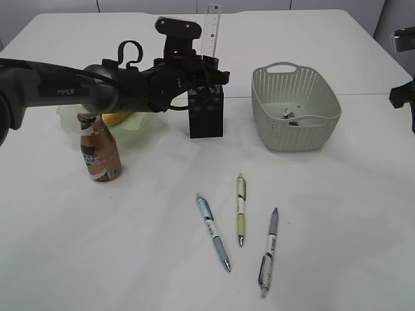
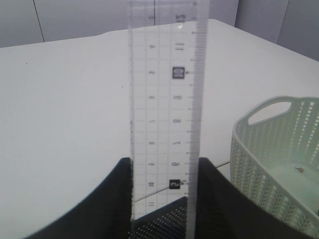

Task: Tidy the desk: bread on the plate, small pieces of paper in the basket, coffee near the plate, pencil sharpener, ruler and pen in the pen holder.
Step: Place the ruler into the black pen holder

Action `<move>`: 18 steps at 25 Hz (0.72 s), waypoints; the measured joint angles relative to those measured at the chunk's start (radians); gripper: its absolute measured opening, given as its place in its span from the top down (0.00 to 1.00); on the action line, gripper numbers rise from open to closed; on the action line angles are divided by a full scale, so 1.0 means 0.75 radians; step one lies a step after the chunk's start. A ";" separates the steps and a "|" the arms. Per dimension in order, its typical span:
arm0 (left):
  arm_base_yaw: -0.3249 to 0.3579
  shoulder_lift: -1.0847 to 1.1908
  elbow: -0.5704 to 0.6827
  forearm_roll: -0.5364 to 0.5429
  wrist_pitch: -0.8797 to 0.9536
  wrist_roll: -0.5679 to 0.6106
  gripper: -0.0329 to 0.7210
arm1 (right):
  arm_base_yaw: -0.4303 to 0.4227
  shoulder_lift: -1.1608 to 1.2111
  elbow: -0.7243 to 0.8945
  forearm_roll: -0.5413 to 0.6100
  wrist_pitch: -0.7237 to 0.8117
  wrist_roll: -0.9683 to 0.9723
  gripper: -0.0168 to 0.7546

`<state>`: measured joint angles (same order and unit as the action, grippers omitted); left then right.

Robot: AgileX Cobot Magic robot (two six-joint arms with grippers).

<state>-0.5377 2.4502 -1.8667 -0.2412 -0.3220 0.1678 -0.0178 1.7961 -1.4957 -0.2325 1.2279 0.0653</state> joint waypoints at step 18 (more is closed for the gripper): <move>0.000 0.000 0.000 0.000 0.004 0.000 0.39 | 0.000 0.000 0.000 0.000 0.000 0.000 0.46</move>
<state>-0.5377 2.4502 -1.8667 -0.2412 -0.3193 0.1678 -0.0178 1.7961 -1.4957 -0.2325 1.2279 0.0653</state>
